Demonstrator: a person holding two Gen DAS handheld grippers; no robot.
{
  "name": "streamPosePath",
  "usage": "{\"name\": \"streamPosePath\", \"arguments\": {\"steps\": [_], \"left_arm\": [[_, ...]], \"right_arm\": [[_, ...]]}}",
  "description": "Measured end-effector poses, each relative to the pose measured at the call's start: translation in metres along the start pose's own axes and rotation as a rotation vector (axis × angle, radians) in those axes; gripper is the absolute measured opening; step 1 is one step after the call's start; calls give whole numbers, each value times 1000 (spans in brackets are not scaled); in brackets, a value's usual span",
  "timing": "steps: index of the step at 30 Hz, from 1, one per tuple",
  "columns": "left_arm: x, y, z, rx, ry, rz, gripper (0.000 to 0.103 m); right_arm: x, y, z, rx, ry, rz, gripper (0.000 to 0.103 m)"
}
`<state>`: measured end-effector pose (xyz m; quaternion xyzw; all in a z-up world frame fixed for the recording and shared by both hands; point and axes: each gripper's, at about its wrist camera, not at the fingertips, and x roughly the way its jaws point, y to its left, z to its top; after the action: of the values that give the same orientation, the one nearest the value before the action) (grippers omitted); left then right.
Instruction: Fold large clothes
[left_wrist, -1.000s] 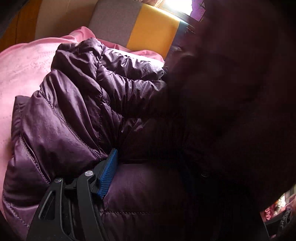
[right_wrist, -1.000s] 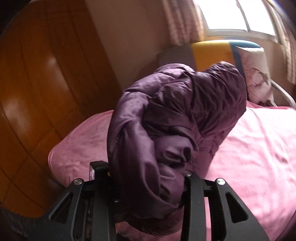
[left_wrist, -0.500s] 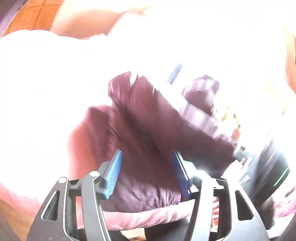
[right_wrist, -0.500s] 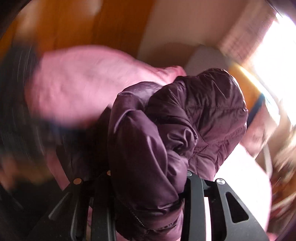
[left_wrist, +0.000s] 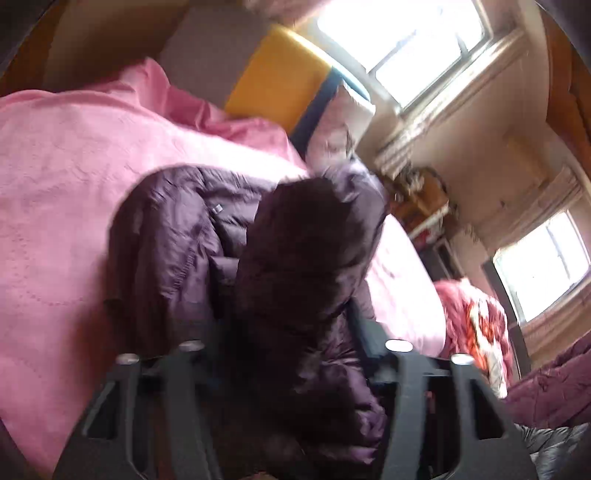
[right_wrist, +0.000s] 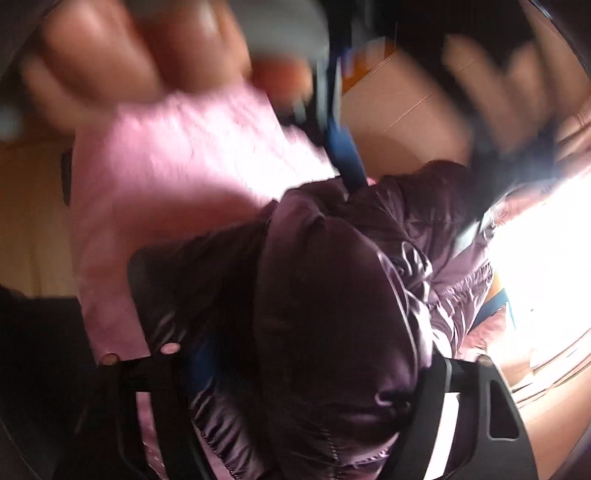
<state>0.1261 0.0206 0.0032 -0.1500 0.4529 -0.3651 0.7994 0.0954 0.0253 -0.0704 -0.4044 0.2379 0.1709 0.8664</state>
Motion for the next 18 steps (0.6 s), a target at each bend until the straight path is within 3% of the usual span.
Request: {"name": "streamPosePath", "arguments": {"steps": [2,4,6,9,12,15,17,18], "left_arm": [[12,-1,3,8,37,13,27],[12,6,9,-19,66,-19,25],[11,8,12,-34,72,-37,22],[6,22,12,-77,86,-53,22],[4,23,10,-88,99,-49,22],[-5,23,8,-103,105,-41,23],[-12,29,11,-170,108,-21,33],[-15,30,13,-198,108,-9,51]], "right_arm": [[-5,-16,-1,59,-12,74,88],[-17,-44,-5,161,-43,185,91],[-31,-85,-14,321,-75,378,101],[-37,-155,-45,626,-140,582,101],[-25,-184,-70,794,-134,523,99],[0,-180,-74,812,-56,473,76],[3,-162,-77,790,-39,454,69],[4,-146,-73,764,-30,432,63]]}}
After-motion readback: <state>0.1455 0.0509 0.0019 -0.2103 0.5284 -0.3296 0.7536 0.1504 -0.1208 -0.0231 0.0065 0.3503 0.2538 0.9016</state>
